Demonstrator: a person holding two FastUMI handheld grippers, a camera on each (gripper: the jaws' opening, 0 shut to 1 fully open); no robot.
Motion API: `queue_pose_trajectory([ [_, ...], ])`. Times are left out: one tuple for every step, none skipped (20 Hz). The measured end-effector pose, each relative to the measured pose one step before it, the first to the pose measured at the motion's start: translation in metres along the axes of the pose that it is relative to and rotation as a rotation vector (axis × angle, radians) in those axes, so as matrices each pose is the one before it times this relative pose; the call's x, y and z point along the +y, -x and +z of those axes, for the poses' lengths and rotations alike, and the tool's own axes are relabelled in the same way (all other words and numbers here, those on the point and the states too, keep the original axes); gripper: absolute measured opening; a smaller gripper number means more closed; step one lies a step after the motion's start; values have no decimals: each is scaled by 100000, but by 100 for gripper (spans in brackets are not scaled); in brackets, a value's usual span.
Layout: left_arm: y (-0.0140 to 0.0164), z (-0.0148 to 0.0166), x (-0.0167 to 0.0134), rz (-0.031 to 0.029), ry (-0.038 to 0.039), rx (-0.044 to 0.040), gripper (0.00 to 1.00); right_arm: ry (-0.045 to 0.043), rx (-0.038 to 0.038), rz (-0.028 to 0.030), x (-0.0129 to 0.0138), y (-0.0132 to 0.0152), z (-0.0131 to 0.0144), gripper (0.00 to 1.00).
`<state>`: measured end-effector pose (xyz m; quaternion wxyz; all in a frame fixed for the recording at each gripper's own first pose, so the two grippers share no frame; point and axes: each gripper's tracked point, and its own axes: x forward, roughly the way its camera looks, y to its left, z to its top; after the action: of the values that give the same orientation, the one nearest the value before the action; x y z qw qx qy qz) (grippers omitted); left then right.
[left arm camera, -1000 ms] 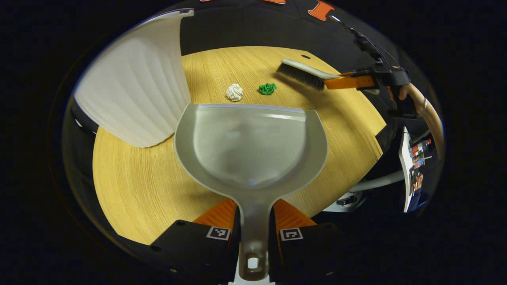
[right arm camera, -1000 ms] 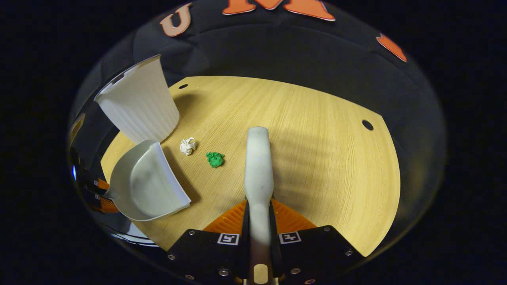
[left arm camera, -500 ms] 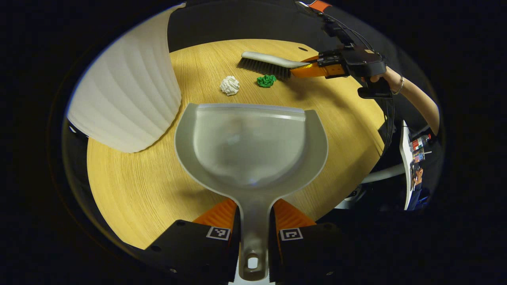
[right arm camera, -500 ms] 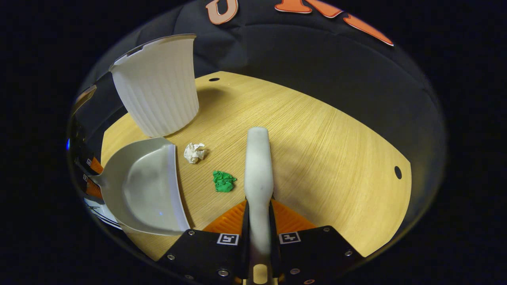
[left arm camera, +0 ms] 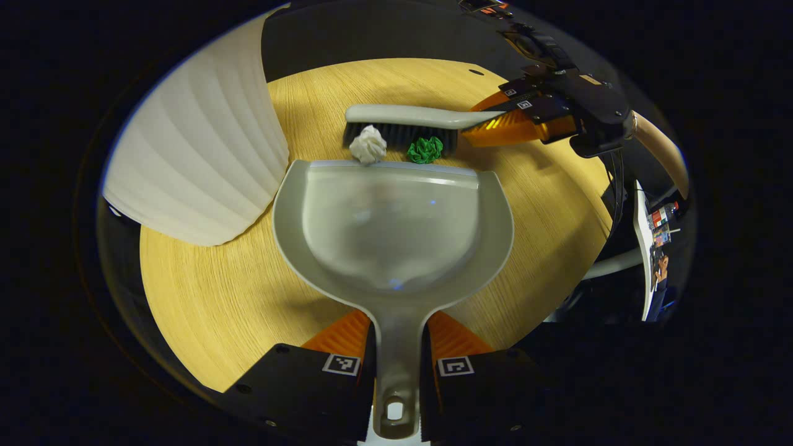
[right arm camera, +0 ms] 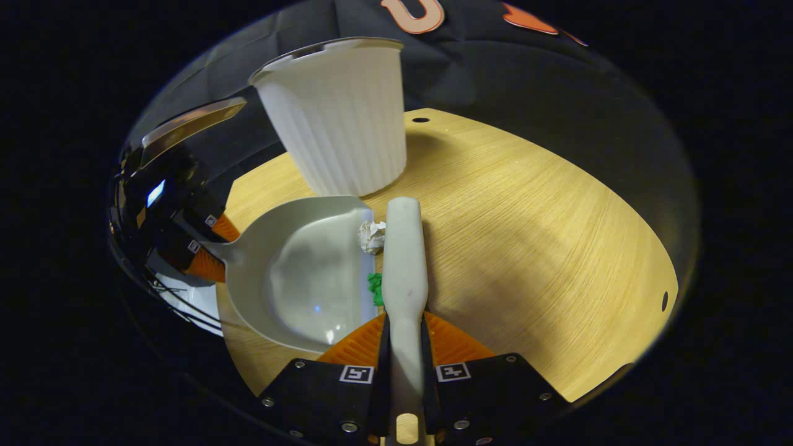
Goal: Pick up the small broom and dustpan from the desktop, sweep the trash into the dustpan with the broom, and then empty the trash into the garbage bin.
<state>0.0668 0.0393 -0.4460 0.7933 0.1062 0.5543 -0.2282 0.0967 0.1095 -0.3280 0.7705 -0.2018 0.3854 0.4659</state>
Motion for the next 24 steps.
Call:
queue_pose_trajectory([
  [-33,27,-82,-58,-196,-379,31,59,450,1143,263,225,50,22],
  [-75,87,29,-84,-262,-394,31,-754,-668,1185,652,336,46,22],
  [-40,79,-110,-3,-236,-278,31,-1304,-822,692,273,339,273,22],
  [-97,63,-134,-114,-465,-270,31,-762,-447,460,450,258,146,22],
  [-11,-218,-109,-110,-257,17,31,-171,-139,419,380,177,93,22],
  [174,-47,-33,-119,-140,-552,31,-544,-185,558,208,259,36,22],
  [197,110,75,-256,14,-167,31,-1520,287,1765,489,260,42,22],
  [100,138,-19,-15,-107,-55,31,-1308,200,962,655,287,-73,22],
  [82,107,59,15,-403,-454,31,-1035,-162,906,491,180,-30,22],
  [-44,10,4,-288,-69,22,31,-1623,-1238,-729,242,281,221,22],
  [-49,-27,-29,-240,-17,-453,31,-2712,-2195,-2190,-185,239,494,22],
  [-149,-324,-29,-405,177,103,31,-3397,-2770,-3618,-520,171,695,22],
  [177,-40,-27,-217,289,-289,31,-3074,-1555,-5983,-1157,196,452,22],
  [58,-11,27,6,-23,-149,31,-2649,40,-6610,-1445,441,-316,22],
  [70,205,45,46,-386,-552,31,-1963,684,-6240,-1292,361,-509,22],
  [168,24,15,216,-677,-500,31,-2189,1511,-5501,-954,373,-874,22],
  [244,68,-36,108,-727,-101,31,-2789,2330,-4795,-790,355,-1060,22],
  [48,14,-71,-165,-521,-223,31,-2593,1681,-4174,-29,-172,-717,22],
  [365,185,-142,-249,-394,-86,31,-2652,1154,-3230,-433,183,-955,22],
  [198,100,-106,-125,-437,225,31,-3100,787,-1943,106,-187,-296,22],
  [522,165,-51,-168,-1189,118,31,-3036,146,-814,-17,32,-307,22],
  [619,-155,-128,91,-1580,-78,31,-2872,-221,-916,104,-3,-530,22],
  [793,128,-208,-123,-1670,137,31,-1935,208,-901,60,220,-478,22],
  [1229,432,-423,-307,-1512,-314,31,-1821,532,-642,-469,663,-940,22],
])
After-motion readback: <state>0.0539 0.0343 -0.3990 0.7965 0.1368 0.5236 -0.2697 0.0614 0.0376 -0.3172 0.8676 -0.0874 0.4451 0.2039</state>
